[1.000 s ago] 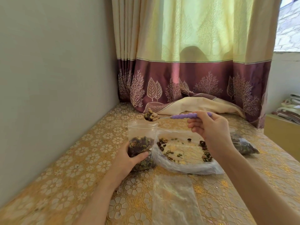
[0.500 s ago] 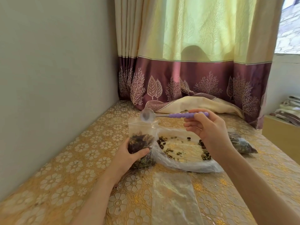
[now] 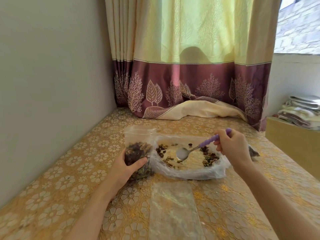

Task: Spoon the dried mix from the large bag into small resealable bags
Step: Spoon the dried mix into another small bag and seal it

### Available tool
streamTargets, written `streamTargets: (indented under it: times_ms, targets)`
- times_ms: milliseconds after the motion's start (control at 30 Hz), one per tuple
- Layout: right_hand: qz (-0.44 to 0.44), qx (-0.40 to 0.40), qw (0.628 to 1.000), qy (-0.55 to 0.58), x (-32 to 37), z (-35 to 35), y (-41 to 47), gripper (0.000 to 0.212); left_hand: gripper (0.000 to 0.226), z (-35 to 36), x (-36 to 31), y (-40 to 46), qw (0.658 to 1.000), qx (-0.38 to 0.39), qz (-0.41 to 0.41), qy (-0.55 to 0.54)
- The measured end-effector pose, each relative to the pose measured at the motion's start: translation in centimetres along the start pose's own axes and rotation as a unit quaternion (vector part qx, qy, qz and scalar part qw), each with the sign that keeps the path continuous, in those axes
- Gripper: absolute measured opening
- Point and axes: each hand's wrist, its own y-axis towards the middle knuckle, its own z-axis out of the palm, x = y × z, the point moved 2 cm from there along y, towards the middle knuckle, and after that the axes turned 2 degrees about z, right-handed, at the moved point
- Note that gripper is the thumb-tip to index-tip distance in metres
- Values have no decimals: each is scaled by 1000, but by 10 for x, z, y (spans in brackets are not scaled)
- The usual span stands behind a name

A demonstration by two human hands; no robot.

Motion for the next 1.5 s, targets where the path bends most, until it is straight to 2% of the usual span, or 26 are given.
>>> streamTargets:
  times_ms: [200, 400, 567, 767, 900, 1233, 1500]
  targets:
    - [10, 14, 1000, -15, -8, -5, -5, 44, 50, 0, 2, 0, 1000, -2, -3, 0]
    - [64, 45, 996, 53, -15, 5, -18, 33, 49, 1, 2, 0, 1000, -3, -3, -2]
    - [118, 41, 983, 133, -19, 23, -28, 31, 47, 2, 1, -1, 1000, -11, 8, 9]
    - [180, 42, 969, 163, -25, 36, -29, 34, 57, 0, 2, -1, 1000, -11, 12, 13]
    - [206, 29, 963, 170, -29, 32, -27, 29, 52, 0, 2, -1, 1000, -9, 15, 17]
    - [170, 7, 961, 220, -8, 19, -17, 29, 66, 0, 2, -1, 999, -14, 19, 27]
    - [98, 30, 954, 282, 46, 21, -10, 27, 52, 0, 3, 0, 999, -6, 14, 32]
